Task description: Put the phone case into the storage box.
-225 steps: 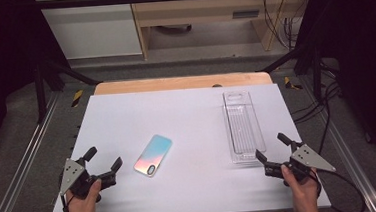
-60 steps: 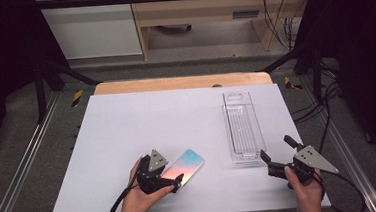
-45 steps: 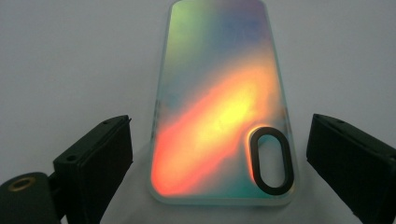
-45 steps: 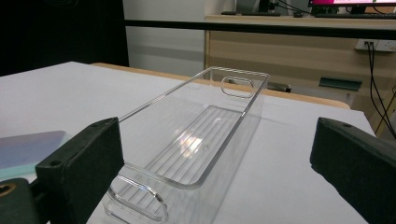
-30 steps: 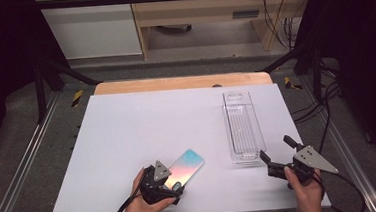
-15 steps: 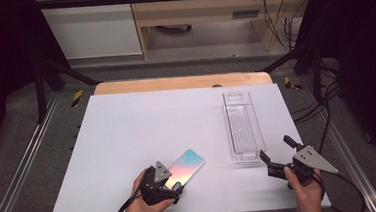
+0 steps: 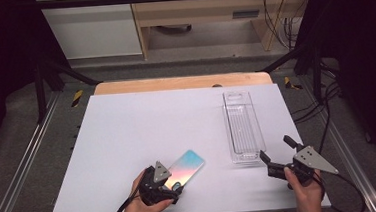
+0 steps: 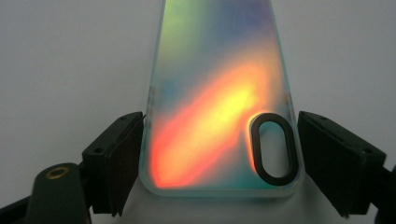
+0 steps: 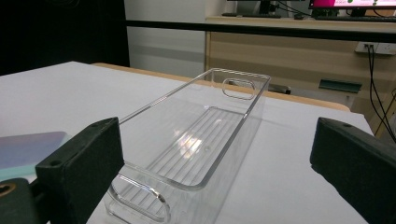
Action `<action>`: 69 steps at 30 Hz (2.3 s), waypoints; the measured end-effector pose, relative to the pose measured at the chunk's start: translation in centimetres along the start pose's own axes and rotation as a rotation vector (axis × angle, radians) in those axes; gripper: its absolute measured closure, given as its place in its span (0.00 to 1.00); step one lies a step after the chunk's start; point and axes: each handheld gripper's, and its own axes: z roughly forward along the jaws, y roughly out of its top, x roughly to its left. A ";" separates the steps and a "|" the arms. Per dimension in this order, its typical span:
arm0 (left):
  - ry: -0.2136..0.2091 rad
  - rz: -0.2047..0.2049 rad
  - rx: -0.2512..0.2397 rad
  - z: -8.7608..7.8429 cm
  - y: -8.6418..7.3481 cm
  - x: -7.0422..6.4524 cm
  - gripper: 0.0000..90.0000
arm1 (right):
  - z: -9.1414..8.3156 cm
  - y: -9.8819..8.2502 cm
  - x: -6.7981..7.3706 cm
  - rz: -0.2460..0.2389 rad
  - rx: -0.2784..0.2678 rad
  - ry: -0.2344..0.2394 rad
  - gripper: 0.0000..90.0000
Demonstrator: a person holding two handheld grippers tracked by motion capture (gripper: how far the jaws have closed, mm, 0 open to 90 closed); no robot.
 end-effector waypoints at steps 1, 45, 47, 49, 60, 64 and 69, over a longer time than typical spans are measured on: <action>0.000 0.000 0.000 0.0 0.0 0.0 0.19 | 0.0 0.0 0.0 0.000 0.000 0.000 0.03; 0.029 0.020 -0.032 -8.8 10.6 10.0 0.19 | 8.8 10.2 13.2 -0.757 0.077 0.165 0.06; 0.027 0.026 -0.031 -8.9 10.9 9.9 0.19 | 9.0 10.2 13.4 -0.757 0.075 0.167 0.06; 0.028 0.028 -0.031 -8.9 11.1 9.9 0.19 | 9.1 10.2 13.6 -0.760 0.077 0.168 0.06; 0.011 0.031 -0.018 -8.5 11.2 9.7 0.19 | 9.4 9.6 14.1 -0.762 0.081 0.173 0.06; 0.009 0.031 -0.018 -8.4 11.3 9.6 0.19 | 9.5 9.1 14.4 -0.757 0.083 0.177 0.06; 0.007 0.034 -0.014 -8.2 11.3 9.3 0.19 | 9.6 8.6 14.7 -0.753 0.085 0.180 0.06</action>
